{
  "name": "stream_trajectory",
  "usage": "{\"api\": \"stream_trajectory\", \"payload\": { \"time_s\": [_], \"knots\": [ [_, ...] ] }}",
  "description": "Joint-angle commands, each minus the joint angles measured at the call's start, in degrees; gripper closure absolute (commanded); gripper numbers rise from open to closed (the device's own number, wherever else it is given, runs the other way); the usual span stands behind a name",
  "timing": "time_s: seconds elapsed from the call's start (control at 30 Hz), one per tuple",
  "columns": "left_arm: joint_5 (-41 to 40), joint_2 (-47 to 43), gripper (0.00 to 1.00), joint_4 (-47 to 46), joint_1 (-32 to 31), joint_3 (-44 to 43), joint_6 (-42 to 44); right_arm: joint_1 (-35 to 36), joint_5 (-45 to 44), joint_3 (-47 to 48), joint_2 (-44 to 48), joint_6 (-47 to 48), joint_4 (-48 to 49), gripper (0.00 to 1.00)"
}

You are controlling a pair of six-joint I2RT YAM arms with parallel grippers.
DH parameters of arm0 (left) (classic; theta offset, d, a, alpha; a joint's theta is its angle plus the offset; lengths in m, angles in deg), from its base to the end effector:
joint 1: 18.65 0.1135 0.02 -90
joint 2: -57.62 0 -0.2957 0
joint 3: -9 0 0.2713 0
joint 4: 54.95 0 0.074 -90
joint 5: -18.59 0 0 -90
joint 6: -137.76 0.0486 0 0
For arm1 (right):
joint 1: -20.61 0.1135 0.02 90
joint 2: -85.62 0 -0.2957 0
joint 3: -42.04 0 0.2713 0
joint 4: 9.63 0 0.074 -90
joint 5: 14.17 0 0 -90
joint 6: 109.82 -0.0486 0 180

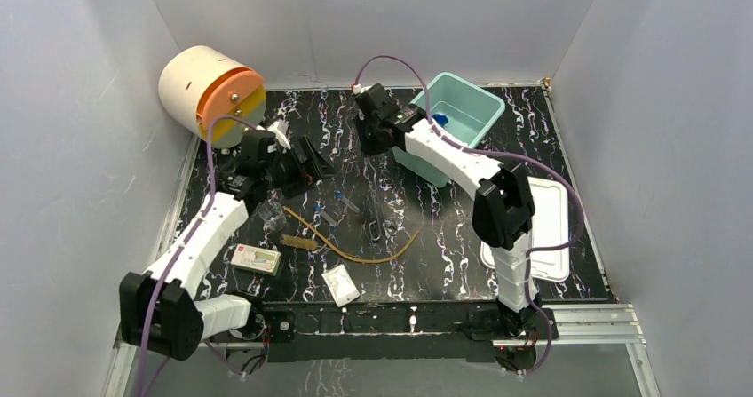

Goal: Organize the chemistry lab equipment

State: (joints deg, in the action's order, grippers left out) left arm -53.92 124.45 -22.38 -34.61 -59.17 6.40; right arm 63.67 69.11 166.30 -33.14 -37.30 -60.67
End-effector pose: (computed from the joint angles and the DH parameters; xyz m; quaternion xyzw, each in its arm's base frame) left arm 0.2631 -0.0904 0.3293 -0.1166 0.8565 -0.3488 0.3620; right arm 0.3823 0.3495 0.3115 -0.1829 0.9061 0.1435 0.3535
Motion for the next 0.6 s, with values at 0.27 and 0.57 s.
{"api": "stream_trajectory", "payload": {
  "time_s": [0.27,0.57],
  "knots": [
    [9.7,7.3,0.20,-27.9,-9.8,7.2,1.8,-3.4,6.2,-9.7,11.5,-7.4,5.4,1.00],
    [2.9,18.1,0.27,-31.3,-15.0,4.6,3.1,-4.6,10.5,-13.1,13.8,-8.6,8.1,1.00]
  ]
}}
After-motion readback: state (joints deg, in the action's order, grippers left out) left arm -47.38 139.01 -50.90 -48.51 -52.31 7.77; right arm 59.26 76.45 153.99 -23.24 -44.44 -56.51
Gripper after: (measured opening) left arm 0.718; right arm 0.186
